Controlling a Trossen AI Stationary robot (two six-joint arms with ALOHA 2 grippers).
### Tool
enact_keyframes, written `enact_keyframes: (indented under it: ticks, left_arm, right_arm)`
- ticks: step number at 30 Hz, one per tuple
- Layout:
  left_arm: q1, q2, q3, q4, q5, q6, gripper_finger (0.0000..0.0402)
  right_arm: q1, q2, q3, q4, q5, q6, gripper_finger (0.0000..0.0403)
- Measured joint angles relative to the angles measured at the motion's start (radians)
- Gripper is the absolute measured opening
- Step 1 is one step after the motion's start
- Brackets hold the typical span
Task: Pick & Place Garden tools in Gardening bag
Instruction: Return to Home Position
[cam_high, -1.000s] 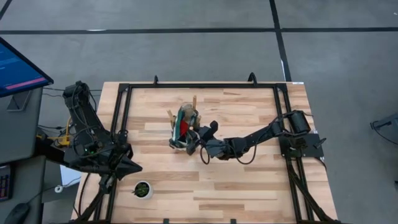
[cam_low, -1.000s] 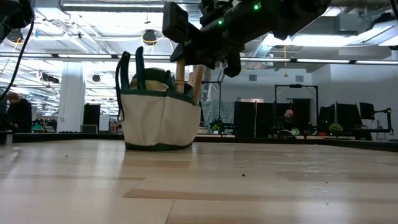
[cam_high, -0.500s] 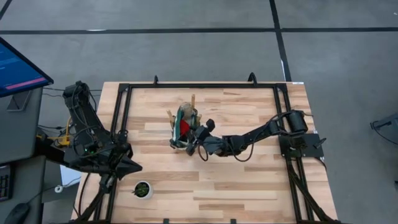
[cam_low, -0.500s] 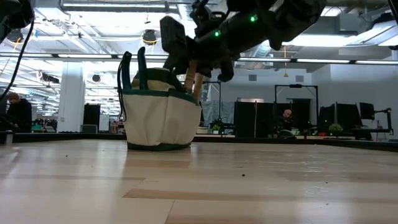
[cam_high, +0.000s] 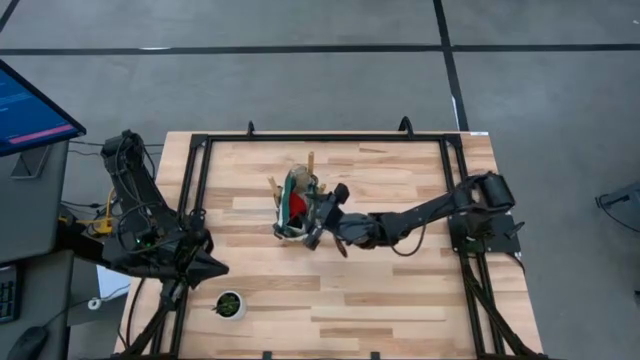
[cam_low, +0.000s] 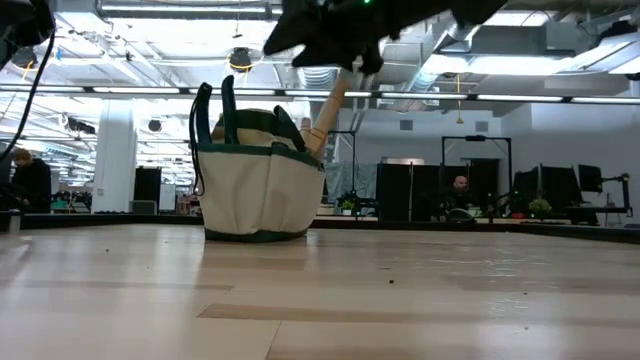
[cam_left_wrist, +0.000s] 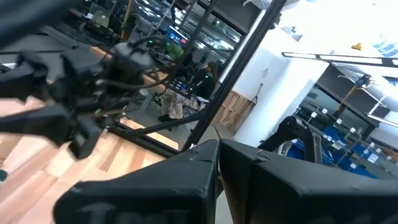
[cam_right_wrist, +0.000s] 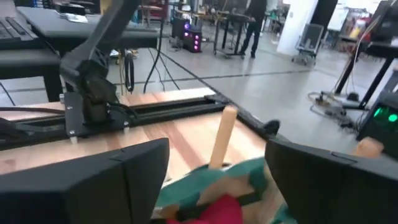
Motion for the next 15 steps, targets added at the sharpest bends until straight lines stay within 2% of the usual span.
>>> enact_keyframes:
  ticks: [8, 15]
  left_arm:
    - [0.0, -0.072, 0.0, 0.025, -0.057, 0.05, 0.0003]
    - [0.0, -0.244, 0.0, 0.063, -0.065, 0.321, 0.0003]
  right_arm:
    - [0.015, -0.221, 0.0, -0.124, 0.0, -0.082, 0.0266]
    - [0.053, -0.539, 0.002, -0.335, -0.029, -0.084, 0.0266]
